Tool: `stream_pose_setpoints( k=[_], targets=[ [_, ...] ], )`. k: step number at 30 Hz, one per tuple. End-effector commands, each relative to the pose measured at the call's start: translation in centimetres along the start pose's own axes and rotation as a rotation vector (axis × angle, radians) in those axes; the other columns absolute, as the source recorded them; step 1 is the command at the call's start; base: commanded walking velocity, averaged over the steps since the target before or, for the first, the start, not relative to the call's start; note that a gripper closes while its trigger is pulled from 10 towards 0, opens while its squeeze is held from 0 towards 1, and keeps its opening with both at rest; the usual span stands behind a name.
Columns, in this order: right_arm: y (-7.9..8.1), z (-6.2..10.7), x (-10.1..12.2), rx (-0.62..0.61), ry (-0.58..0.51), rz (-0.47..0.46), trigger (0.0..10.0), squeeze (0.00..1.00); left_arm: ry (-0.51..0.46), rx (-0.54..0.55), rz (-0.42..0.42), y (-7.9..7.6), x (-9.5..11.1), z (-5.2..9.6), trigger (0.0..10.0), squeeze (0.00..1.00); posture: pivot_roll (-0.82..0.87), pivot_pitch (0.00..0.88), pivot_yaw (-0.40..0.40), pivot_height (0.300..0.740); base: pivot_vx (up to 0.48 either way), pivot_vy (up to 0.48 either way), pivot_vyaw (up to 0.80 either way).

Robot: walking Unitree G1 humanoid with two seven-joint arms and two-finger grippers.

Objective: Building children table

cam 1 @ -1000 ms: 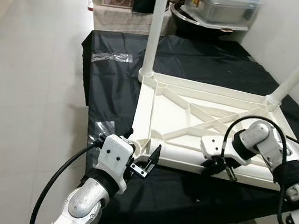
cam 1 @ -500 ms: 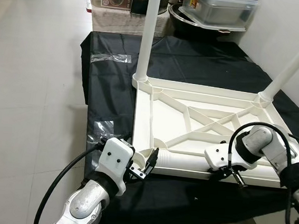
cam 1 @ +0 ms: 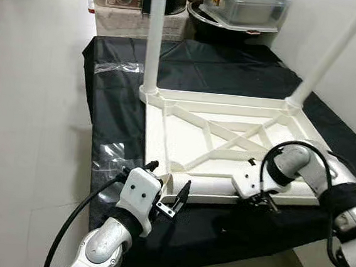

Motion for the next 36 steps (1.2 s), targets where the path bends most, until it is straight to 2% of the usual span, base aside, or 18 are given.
stream_pose_setpoints(
  k=[1,4,7,8,16,17,18,19,21,22,25,28,29,30,31,33,34,36],
  targets=[
    [-0.1,-1.3,1.8,0.012,-0.028,0.106,10.0,0.00,0.013,-0.015,-0.012,-0.4,-0.4,0.2,10.0,0.00,0.06,0.127,-0.096,0.740,0.000,0.000,0.00],
    [-0.4,-1.2,2.6,-0.004,-0.084,0.111,10.0,0.00,0.015,-0.015,-0.008,-0.4,-0.5,0.2,10.0,0.00,0.06,0.126,-0.092,0.740,0.000,0.000,0.00],
    [-1.1,-0.9,2.8,-0.036,-0.090,0.118,10.0,0.00,0.019,-0.017,-0.008,-0.4,-0.6,0.2,10.0,0.00,0.06,0.124,-0.093,0.740,0.000,0.000,0.00],
    [-1.4,-0.7,2.8,-0.052,-0.089,0.108,10.0,1.00,0.021,-0.018,-0.008,-0.4,-0.7,0.2,10.0,0.00,0.06,0.127,-0.094,0.740,0.000,0.000,0.00],
    [-1.7,0.4,2.4,-0.060,-0.108,0.071,10.0,1.00,0.018,-0.018,-0.008,-0.4,-0.7,0.1,10.0,0.00,0.06,0.130,-0.093,0.740,0.000,0.000,0.00],
    [-1.7,1.1,2.3,-0.055,-0.113,0.048,10.0,0.00,0.018,-0.017,-0.007,-0.4,-0.7,0.1,10.0,0.00,0.06,0.130,-0.093,0.740,0.000,0.000,0.00],
    [-1.7,1.1,2.3,-0.055,-0.113,0.048,10.0,0.00,0.018,-0.017,-0.007,-0.4,-0.7,0.1,10.0,0.00,0.06,0.130,-0.093,0.740,0.000,0.000,0.00],
    [-1.8,2.5,2.3,-0.051,-0.138,0.023,10.0,0.00,0.022,-0.015,-0.008,-0.3,-0.8,0.0,10.0,0.00,0.07,0.129,-0.092,0.740,0.000,0.000,0.00],
    [-1.7,3.6,2.3,-0.037,-0.159,0.002,10.0,0.00,0.025,-0.014,-0.010,-0.2,-0.8,0.0,10.0,0.00,0.06,0.127,-0.089,0.740,0.000,0.000,0.00],
    [-1.7,3.6,2.3,-0.037,-0.159,0.002,10.0,0.00,0.025,-0.014,-0.010,-0.2,-0.8,0.0,10.0,0.00,0.06,0.127,-0.089,0.740,0.000,0.000,0.00],
    [-1.4,6.0,1.8,-0.029,-0.192,-0.047,10.0,0.00,0.027,-0.012,-0.012,-0.1,-0.9,0.0,10.0,0.00,0.06,0.126,-0.085,0.740,0.000,0.000,0.00],
    [-1.4,6.4,1.5,-0.036,-0.191,-0.062,10.0,0.00,0.027,-0.012,-0.013,0.0,-1.0,0.0,10.0,0.00,0.06,0.126,-0.085,0.740,0.000,0.000,0.00],
    [-2.7,8.2,2.4,-0.104,-0.320,-0.168,10.0,0.00,0.026,-0.009,-0.013,0.0,-1.0,-0.2,10.0,0.00,0.06,0.120,-0.083,0.740,0.000,0.000,0.00],
    [-3.3,9.0,3.2,-0.131,-0.403,-0.215,10.0,0.00,0.024,-0.007,-0.012,0.0,-1.0,-0.2,10.0,0.00,0.06,0.120,-0.083,0.740,0.000,0.000,0.00],
    [-3.3,9.0,3.2,-0.131,-0.403,-0.215,10.0,0.00,0.024,-0.007,-0.012,0.0,-1.0,-0.2,10.0,0.00,0.06,0.120,-0.083,0.740,0.000,0.000,0.00],
    [-6.3,11.8,5.4,-0.284,-0.700,-0.355,10.0,0.00,0.024,0.008,-0.004,0.3,-0.9,-0.3,10.0,0.00,0.06,0.116,-0.085,0.740,0.000,0.000,0.00],
    [-6.3,11.8,5.4,-0.284,-0.700,-0.355,10.0,0.00,0.024,0.008,-0.004,0.3,-0.9,-0.3,10.0,0.00,0.06,0.116,-0.085,0.740,0.000,0.000,0.00],
    [-8.2,13.1,5.9,-0.408,-0.862,-0.455,10.0,0.00,0.023,0.022,0.002,0.5,-0.8,-0.3,10.0,0.00,0.07,0.115,-0.085,0.740,0.000,0.000,0.00]
  ],
)
Point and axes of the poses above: a point about 5 cm out from each wrist's last joint towards the gripper, its own z axis pointing back from the gripper into the wrist, its own x axis along the axis of the wrist's last joint, y = z × x, the point moved 5 cm from there along -z, pointing out of the wrist towards the gripper, and after that the axes turned 11 degrees about -z, right-handed, at the moved point
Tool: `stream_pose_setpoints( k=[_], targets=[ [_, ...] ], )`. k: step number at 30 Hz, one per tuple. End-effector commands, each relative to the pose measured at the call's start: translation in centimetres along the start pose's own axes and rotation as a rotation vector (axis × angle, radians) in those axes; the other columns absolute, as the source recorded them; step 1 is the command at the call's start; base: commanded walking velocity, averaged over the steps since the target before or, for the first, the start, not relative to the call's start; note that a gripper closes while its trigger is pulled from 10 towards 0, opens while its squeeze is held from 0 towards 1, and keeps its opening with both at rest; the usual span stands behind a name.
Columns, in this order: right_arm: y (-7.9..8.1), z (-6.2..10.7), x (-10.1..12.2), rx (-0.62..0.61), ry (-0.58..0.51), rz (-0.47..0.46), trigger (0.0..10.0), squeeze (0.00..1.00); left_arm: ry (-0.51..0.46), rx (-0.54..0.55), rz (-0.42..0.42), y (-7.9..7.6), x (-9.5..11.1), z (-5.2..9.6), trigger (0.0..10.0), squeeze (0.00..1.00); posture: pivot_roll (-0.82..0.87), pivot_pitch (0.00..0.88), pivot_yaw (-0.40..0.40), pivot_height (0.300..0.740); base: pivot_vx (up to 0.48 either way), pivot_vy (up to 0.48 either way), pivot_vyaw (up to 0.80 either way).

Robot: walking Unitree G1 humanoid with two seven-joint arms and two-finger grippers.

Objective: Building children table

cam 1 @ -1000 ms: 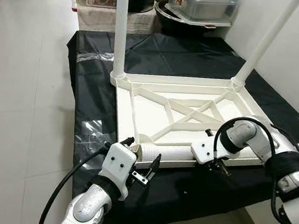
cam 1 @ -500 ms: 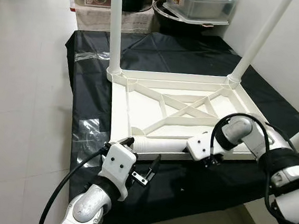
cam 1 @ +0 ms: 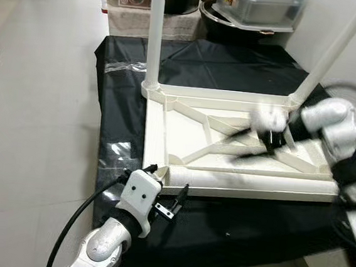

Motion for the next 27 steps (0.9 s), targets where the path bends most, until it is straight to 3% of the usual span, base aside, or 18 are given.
stream_pose_setpoints(
  k=[1,2,5,7,8,10,11,13,17,20,23,27],
  targets=[
    [-0.8,0.3,0.3,-0.070,-0.092,-0.070,10.0,0.00,0.015,0.011,0.004,0.1,-0.3,0.1,10.0,0.00,0.07,0.115,-0.085,0.740,0.000,0.000,0.00],
    [-1.7,0.2,0.5,-0.166,-0.178,-0.106,10.0,0.00,0.017,0.028,0.011,0.4,-0.3,0.2,10.0,0.00,0.07,0.113,-0.085,0.740,0.000,0.000,0.00],
    [-2.2,0.1,0.6,-0.224,-0.230,-0.130,10.0,0.00,0.018,0.039,0.015,0.6,-0.3,0.2,10.0,0.00,0.07,0.112,-0.085,0.740,0.000,0.000,0.00],
    [-3.6,-0.3,-0.3,-0.433,-0.365,-0.247,10.0,0.00,0.018,0.064,0.014,1.2,-0.2,0.1,10.0,0.00,0.08,0.106,-0.084,0.740,0.000,0.000,0.00],
    [-3.6,-0.3,-0.3,-0.433,-0.365,-0.247,10.0,0.00,0.018,0.064,0.014,1.2,-0.2,0.1,10.0,0.00,0.08,0.106,-0.084,0.740,0.000,0.000,0.00],
    [-3.7,-1.0,-2.0,-0.616,-0.454,-0.327,10.0,0.00,0.019,0.085,0.003,1.8,-0.3,0.1,10.0,0.00,0.07,0.101,-0.081,0.740,0.000,0.000,0.00],
    [-3.7,-1.0,-2.0,-0.616,-0.454,-0.327,10.0,0.00,0.019,0.085,0.003,1.8,-0.3,0.1,10.0,0.00,0.07,0.101,-0.081,0.740,0.000,0.000,0.00],
    [-2.6,-1.6,-3.4,-0.780,-0.550,-0.392,10.0,0.00,0.032,0.103,-0.009,2.3,-0.5,0.0,10.0,0.00,0.08,0.095,-0.082,0.740,0.000,0.000,0.00],
    [-1.4,-1.8,-4.4,-0.898,-0.598,-0.436,10.0,0.00,0.047,0.114,-0.011,2.5,-0.7,0.0,10.0,0.00,0.08,0.092,-0.078,0.740,0.000,0.000,0.00],
    [-0.7,-2.2,-4.8,-0.940,-0.599,-0.432,10.0,0.00,0.053,0.104,0.013,2.5,-0.7,-0.1,10.0,0.00,0.08,0.086,-0.081,0.740,0.000,0.000,0.00],
    [1.1,-3.2,-4.7,-0.995,-0.634,-0.437,10.0,0.00,0.041,-0.042,0.115,1.5,-0.1,-0.2,10.0,0.00,0.09,0.080,-0.079,0.740,0.000,0.000,0.00],
    [1.6,-3.6,-4.4,-1.004,-0.637,-0.426,10.0,0.00,0.043,-0.053,0.104,1.8,-0.1,0.0,10.0,0.00,0.09,0.074,-0.077,0.740,0.000,0.000,0.00]
  ],
)
Point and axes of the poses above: a point about 5 cm out from each wrist's last joint towards the gripper, its own z axis pointing back from the gripper into the wrist, its own x axis along the axis of the wrist's last joint, y = z × x, the point moved 5 cm from there along -z, pointing out of the wrist towards the gripper, and after that the axes turned 11 degrees about -z, right-handed, at the moved point
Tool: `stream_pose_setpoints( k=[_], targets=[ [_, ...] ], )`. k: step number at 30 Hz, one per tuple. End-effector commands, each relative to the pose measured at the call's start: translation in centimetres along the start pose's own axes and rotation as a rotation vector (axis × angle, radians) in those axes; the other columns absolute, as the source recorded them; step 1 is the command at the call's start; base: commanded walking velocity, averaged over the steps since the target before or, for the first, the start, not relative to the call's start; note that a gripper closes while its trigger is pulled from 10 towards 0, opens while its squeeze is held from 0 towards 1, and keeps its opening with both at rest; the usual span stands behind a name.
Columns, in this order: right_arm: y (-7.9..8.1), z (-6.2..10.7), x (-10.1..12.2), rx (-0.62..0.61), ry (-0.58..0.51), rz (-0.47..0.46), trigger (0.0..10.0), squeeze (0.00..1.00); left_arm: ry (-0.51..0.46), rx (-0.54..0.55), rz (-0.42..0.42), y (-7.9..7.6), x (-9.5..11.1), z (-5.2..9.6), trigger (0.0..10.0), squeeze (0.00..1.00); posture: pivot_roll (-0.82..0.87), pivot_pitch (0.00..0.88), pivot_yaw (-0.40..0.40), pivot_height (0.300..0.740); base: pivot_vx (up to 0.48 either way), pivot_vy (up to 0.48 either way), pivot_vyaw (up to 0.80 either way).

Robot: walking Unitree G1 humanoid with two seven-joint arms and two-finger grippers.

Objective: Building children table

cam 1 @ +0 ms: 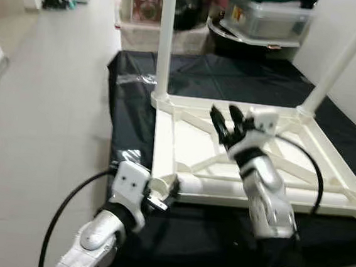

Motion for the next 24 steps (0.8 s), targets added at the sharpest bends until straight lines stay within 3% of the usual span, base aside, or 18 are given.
stream_pose_setpoints(
  k=[1,7,18,24],
  targets=[
    [0.4,0.5,0.2,-0.017,-0.014,0.016,10.0,0.00,0.008,0.047,-0.008,0.8,-0.1,0.0,10.0,0.00,0.09,0.066,-0.075,0.740,0.000,0.000,0.00],
    [0.2,1.3,-0.4,-0.068,0.010,0.029,10.0,0.00,0.018,0.183,-0.033,2.2,-0.2,-0.4,10.0,0.00,0.09,0.061,-0.075,0.740,0.000,-0.160,0.00],
    [0.2,1.8,-0.9,-0.086,0.031,0.045,10.0,0.00,0.031,0.211,-0.048,3.0,-0.3,-0.5,10.0,0.00,0.09,0.046,-0.069,0.740,0.000,-0.472,0.00],
    [0.4,1.9,-1.1,-0.080,0.041,0.053,10.0,0.00,0.034,0.267,-0.057,4.1,-0.2,-0.5,10.0,0.00,0.09,0.045,-0.067,0.740,0.000,0.000,0.00]
  ],
)
Point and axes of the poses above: a point about 5 cm out from each wrist's last joint towards the gripper, its own z axis pointing back from the gripper into the wrist, its own x axis along the axis of the wrist's last joint, y = z × x, the point moved 5 cm from there along -z, pointing out of the wrist towards the gripper, and after that the axes turned 11 degrees about -z, right-handed, at the moved point
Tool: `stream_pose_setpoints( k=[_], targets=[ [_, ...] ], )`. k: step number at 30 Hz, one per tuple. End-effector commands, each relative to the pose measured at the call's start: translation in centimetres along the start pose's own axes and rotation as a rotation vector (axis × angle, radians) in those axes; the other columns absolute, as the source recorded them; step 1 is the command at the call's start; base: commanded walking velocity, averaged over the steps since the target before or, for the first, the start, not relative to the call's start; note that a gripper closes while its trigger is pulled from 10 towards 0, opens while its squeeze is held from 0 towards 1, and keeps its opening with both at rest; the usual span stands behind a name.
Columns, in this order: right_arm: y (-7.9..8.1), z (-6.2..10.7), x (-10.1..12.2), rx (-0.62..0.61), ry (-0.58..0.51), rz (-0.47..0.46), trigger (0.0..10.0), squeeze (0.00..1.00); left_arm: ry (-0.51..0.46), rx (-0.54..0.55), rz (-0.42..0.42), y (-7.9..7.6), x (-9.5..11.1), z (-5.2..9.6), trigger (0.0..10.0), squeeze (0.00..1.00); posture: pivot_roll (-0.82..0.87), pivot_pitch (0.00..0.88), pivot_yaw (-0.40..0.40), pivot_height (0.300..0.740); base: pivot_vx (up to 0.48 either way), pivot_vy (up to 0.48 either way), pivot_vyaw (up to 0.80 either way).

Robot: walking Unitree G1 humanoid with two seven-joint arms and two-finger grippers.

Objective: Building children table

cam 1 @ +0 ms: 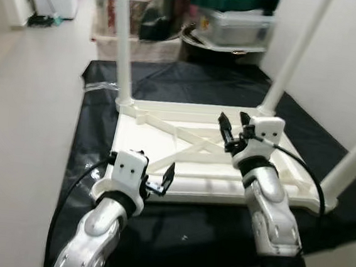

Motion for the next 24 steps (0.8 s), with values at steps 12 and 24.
stream_pose_setpoints(
  k=[12,24],
  targets=[
    [-0.3,0.3,-0.7,-0.001,0.035,0.008,10.0,0.00,0.069,0.027,-0.038,3.8,-0.5,0.2,10.0,0.00,0.10,0.066,-0.069,0.740,0.000,0.000,0.00],
    [0.0,0.4,-1.2,-0.001,0.052,-0.001,10.0,0.00,0.166,-0.021,0.014,5.6,-1.0,-0.2,10.0,0.00,0.10,0.084,-0.068,0.740,0.000,0.000,0.00]
  ],
)
Point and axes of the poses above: a point about 5 cm out from each wrist's last joint towards the gripper, its own z axis pointing back from the gripper into the wrist, its own x axis along the axis of the wrist's last joint, y = z × x, the point moved 5 cm from there along -z, pointing out of the wrist towards the gripper, and after that the axes turned 11 degrees about -z, right-handed, at the moved point
